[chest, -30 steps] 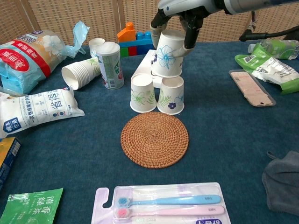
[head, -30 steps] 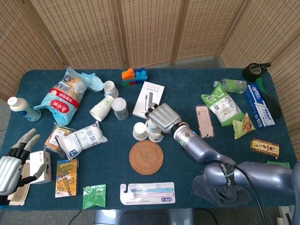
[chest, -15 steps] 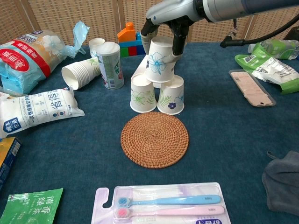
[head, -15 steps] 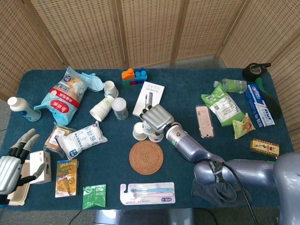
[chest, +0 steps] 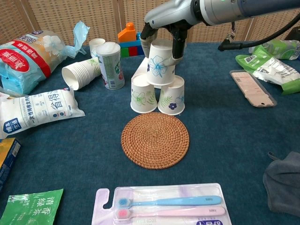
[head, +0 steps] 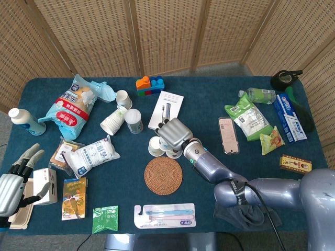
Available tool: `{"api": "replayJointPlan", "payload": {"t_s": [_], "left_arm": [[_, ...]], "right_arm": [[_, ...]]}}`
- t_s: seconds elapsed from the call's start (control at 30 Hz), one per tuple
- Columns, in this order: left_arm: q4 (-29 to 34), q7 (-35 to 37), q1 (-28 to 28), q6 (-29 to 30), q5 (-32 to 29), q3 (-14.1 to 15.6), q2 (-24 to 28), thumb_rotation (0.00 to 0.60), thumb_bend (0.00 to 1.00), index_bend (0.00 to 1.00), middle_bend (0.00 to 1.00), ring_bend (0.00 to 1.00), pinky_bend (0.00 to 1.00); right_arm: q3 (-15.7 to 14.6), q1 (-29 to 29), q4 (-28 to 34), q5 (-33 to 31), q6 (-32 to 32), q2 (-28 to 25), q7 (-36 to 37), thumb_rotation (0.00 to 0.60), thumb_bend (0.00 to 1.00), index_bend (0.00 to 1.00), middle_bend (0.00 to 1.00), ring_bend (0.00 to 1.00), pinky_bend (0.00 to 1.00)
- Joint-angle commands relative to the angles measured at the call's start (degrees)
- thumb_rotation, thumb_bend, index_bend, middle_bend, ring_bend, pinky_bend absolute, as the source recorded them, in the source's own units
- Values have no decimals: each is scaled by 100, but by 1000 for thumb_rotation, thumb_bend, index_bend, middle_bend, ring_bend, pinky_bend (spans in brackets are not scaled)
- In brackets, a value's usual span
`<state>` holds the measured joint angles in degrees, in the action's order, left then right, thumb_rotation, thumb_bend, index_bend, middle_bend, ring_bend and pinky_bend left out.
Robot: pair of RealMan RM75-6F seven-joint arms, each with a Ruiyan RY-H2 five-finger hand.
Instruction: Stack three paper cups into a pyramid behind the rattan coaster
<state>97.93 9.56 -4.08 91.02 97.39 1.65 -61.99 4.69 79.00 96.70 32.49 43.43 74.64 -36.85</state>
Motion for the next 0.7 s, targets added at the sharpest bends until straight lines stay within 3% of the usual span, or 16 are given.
{"api": "replayJointPlan", "payload": {"t_s": [0.03, 0.7], "left_arm": [[-12, 15, -2, -2, 2, 2, -7, 600, 401, 52, 0, 0, 191], [-119, 129, 14, 33, -5, 12, -44, 600, 400, 52, 0, 0, 192]], "right_arm": [[-20, 28, 7, -26, 13, 21, -22, 600, 399, 427, 284, 152, 549], [-112, 145, 16, -164, 116, 88, -61, 600, 396, 424, 281, 152, 545]]}}
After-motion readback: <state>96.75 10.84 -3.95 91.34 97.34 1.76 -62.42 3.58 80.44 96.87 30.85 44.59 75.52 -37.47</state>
